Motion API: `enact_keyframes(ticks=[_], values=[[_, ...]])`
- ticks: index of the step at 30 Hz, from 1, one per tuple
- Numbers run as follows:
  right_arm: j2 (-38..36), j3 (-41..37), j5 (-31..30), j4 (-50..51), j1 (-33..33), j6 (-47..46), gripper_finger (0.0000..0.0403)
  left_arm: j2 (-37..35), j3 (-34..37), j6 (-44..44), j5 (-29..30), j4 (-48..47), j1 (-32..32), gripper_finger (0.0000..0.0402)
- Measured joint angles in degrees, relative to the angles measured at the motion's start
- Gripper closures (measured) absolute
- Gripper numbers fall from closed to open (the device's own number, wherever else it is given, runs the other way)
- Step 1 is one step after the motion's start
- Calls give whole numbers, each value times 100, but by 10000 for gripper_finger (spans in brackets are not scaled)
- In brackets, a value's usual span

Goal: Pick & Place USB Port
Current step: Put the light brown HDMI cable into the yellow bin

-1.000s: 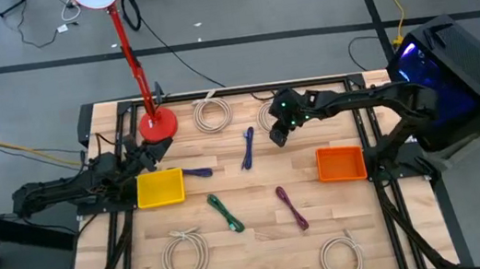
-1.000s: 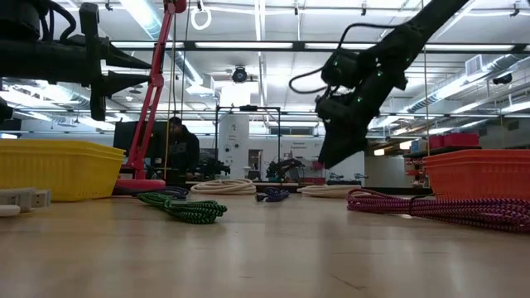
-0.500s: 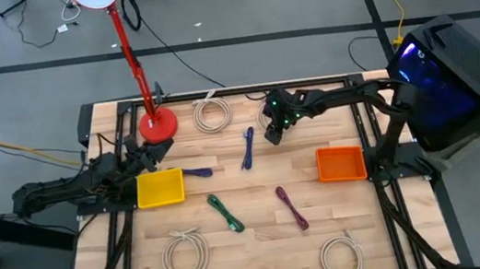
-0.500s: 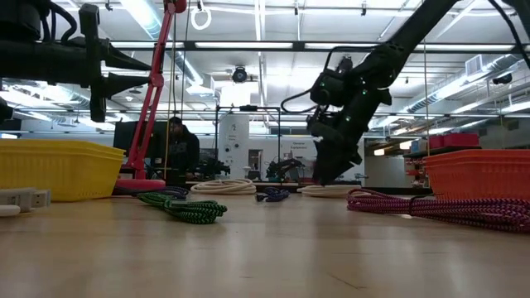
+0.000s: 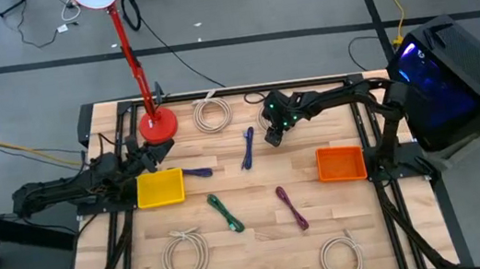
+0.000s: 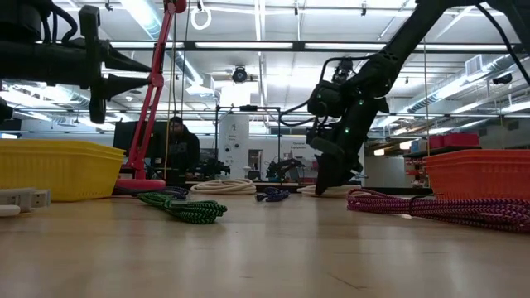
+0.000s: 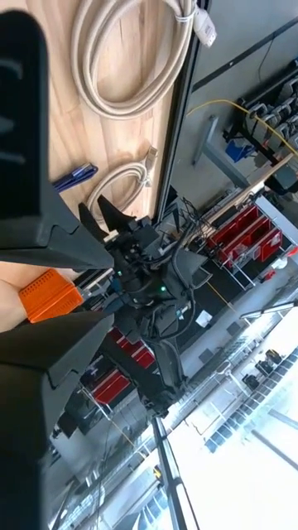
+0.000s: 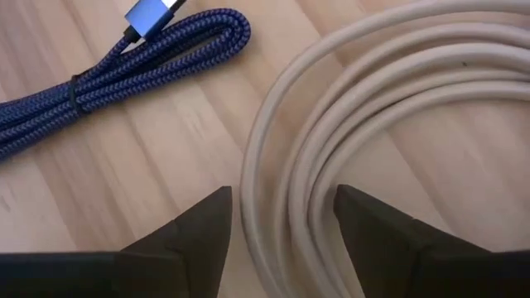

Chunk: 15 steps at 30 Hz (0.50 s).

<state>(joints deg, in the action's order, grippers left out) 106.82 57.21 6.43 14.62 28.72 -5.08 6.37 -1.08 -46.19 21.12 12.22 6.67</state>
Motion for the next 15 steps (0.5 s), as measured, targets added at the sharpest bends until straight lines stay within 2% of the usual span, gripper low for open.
enact_keyframes(ticks=[2, 4, 6, 8, 9, 15], values=[[12, -2, -83, -3, -11, 24, 194, 0, 0, -2, 0, -24, -1, 303], [18, -7, -183, -1, -12, 61, 224, 0, -1, -7, 0, -28, 0, 303], [22, -7, -207, -1, 5, 58, 281, 0, 0, -9, 0, -39, 1, 303], [18, -9, -151, -8, 23, 4, 355, 0, -2, -8, 0, -38, 1, 303], [24, -10, -163, -46, 20, -10, 375, 0, 0, -9, 0, -39, 1, 303], [18, 129, 5, 39, 21, -201, 384, 0, 0, -12, 1, -32, 3, 303]])
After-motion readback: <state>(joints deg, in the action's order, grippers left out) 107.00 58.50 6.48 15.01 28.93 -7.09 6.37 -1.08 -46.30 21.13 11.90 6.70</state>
